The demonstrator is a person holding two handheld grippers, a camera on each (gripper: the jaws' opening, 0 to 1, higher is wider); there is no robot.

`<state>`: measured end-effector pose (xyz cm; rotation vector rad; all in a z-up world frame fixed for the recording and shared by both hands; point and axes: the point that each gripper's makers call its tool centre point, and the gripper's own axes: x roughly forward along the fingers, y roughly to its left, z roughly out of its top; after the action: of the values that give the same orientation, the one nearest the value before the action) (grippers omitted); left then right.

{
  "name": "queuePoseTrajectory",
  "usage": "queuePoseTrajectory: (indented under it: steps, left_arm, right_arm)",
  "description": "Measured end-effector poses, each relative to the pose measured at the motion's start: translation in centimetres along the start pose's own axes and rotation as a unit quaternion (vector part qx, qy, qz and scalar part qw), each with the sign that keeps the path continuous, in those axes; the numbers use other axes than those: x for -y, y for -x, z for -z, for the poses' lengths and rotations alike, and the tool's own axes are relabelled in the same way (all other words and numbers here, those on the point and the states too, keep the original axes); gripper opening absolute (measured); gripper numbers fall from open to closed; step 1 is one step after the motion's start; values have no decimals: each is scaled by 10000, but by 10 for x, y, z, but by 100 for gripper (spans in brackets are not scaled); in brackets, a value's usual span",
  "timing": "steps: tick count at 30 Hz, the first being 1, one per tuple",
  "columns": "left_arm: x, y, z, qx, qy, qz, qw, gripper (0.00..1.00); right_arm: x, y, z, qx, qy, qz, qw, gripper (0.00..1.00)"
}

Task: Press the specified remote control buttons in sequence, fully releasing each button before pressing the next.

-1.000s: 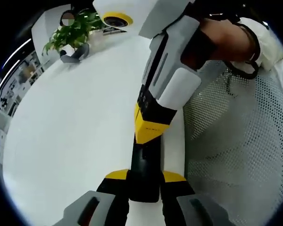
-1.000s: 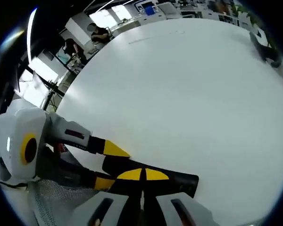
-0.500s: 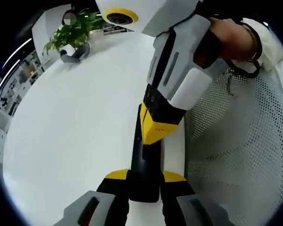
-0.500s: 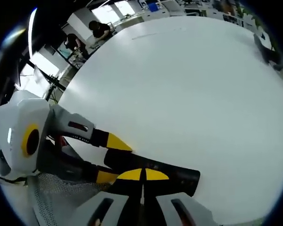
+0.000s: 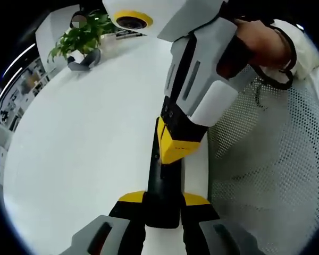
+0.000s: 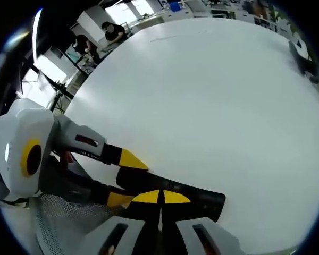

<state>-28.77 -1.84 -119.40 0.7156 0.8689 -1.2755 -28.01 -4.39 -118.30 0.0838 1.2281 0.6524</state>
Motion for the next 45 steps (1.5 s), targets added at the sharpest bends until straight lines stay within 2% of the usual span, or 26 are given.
queuePoseTrajectory:
  steps: [6,14,19,29,45]
  left_arm:
    - [0,0,0,10,17,-12,10000,24]
    - [0,0,0,-57,67,-22,10000,24]
    - [0,0,0,17,106,-26,9999,24]
    - [-1,-1,-1,9,100,-34,9999,24]
    - [0,-1,-1,20,114,-56,9999,24]
  right_arm:
    - [0,0,0,-63,34,58,10000,0]
    - [1,1,1,90,-157,-152,9997,0]
    - [1,1,0,115,-274,-211,9993,0]
    - [3,5,9,-8,-428,-261,9987,0]
    - [0,4,10,-102,2,27,9999,0]
